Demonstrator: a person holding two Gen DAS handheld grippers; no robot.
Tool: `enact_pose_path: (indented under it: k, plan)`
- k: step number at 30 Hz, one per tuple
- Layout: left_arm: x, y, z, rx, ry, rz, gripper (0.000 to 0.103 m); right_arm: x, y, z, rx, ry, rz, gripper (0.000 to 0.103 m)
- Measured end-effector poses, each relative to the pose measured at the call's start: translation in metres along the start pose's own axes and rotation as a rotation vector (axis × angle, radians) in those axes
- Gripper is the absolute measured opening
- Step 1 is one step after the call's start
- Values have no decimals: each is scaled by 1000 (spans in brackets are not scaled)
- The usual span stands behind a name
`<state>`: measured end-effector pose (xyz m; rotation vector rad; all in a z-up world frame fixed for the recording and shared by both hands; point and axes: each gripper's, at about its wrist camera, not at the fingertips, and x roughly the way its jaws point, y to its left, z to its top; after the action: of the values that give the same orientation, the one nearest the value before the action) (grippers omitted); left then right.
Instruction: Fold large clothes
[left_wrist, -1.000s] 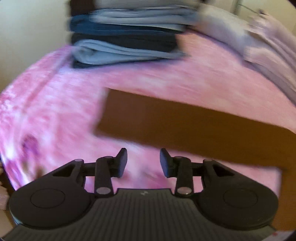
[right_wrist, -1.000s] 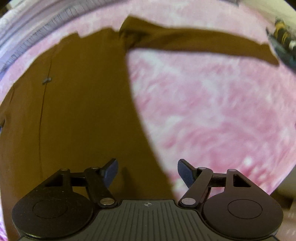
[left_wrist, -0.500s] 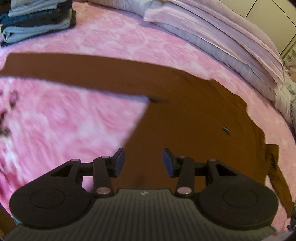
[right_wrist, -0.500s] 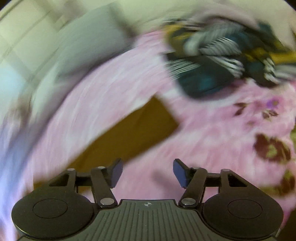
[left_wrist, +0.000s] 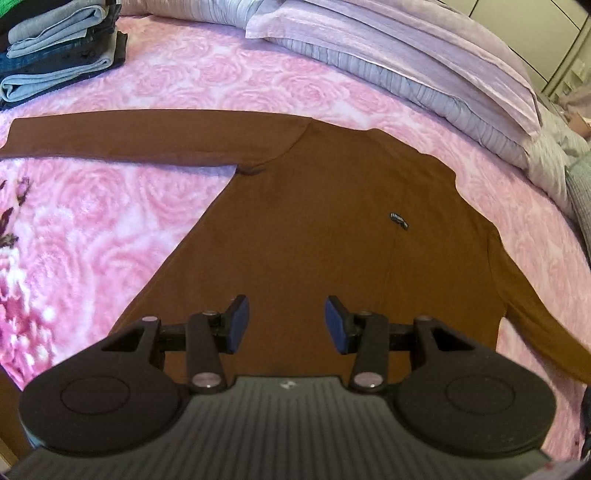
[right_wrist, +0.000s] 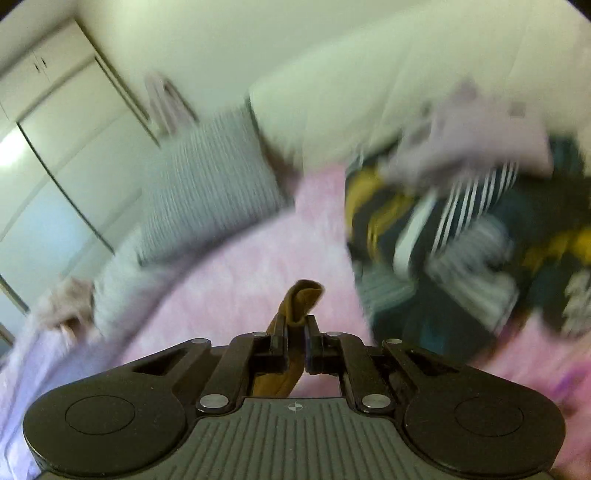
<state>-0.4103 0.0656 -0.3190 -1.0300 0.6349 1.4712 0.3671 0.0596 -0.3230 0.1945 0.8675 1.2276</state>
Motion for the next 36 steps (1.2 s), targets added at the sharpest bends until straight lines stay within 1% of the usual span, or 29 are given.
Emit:
enact_pose_path:
  k: [1,2,4,5,8,9,11,12,13,14,15,16,17,18,20,22,24,26,27,28,30,31,32,33,35,36]
  plan:
    - [0,0,-2,1,7,2,40,-4,-4,4,1,2,-4,4]
    - [1,0,-5,-2,14,4,40,-5,-10,3,-18,15,-30,4]
    - [5,0,-12,-14,37,-3,40,7,-24,-9,-50,77,-89,4]
    - [7,0,-16,-16,53,-12,40,16,-31,-17,-45,108,-116,4]
    - [10,2,-27,17,88,-14,40,38,-53,-37,-30,196,-207,5]
    - [10,5,-31,36,97,-6,40,42,-56,-40,-36,212,-217,6]
    - [8,12,-36,73,116,13,40,40,-57,-39,-31,224,-220,13]
    - [6,17,-38,96,123,30,40,41,-58,-35,-29,236,-238,27]
    - [4,22,-39,111,125,45,41,38,-55,-31,-37,241,-279,42]
    - [2,28,-40,127,129,61,41,32,-50,-26,-56,233,-336,46]
    - [0,34,-40,142,128,76,41,22,-41,-25,-79,216,-373,47]
    - [-2,40,-40,157,126,86,42,11,-30,-27,-115,206,-391,47]
    - [-2,44,-39,178,123,93,43,0,-14,-33,-180,220,-392,47]
    - [-2,47,-39,199,122,99,44,-7,0,-43,-243,250,-366,47]
    - [2,52,-37,247,115,99,44,-19,42,-77,-401,360,-276,47]
    - [10,51,-34,286,107,70,46,-31,90,-127,-536,491,-138,47]
    - [23,45,-27,342,96,20,48,-46,142,-180,-629,583,25,47]
    - [37,35,-18,406,81,-30,53,-58,191,-227,-684,629,156,47]
    - [45,30,-14,446,73,-57,54,-62,214,-249,-707,635,208,47]
    - [51,26,-11,480,70,-74,55,-66,236,-269,-739,629,238,47]
    - [65,22,-7,569,66,-102,58,-71,268,-308,-790,604,257,47]
    - [71,22,-8,602,63,-99,58,-72,278,-324,-821,594,249,47]
    - [77,26,-9,629,71,-93,58,-73,284,-341,-852,584,222,47]
    - [80,30,-12,651,87,-95,58,-75,286,-360,-884,593,189,47]
    - [82,48,-24,686,125,-103,59,-89,278,-389,-929,643,130,47]
    - [80,61,-31,688,143,-109,59,-103,272,-396,-950,601,122,47]
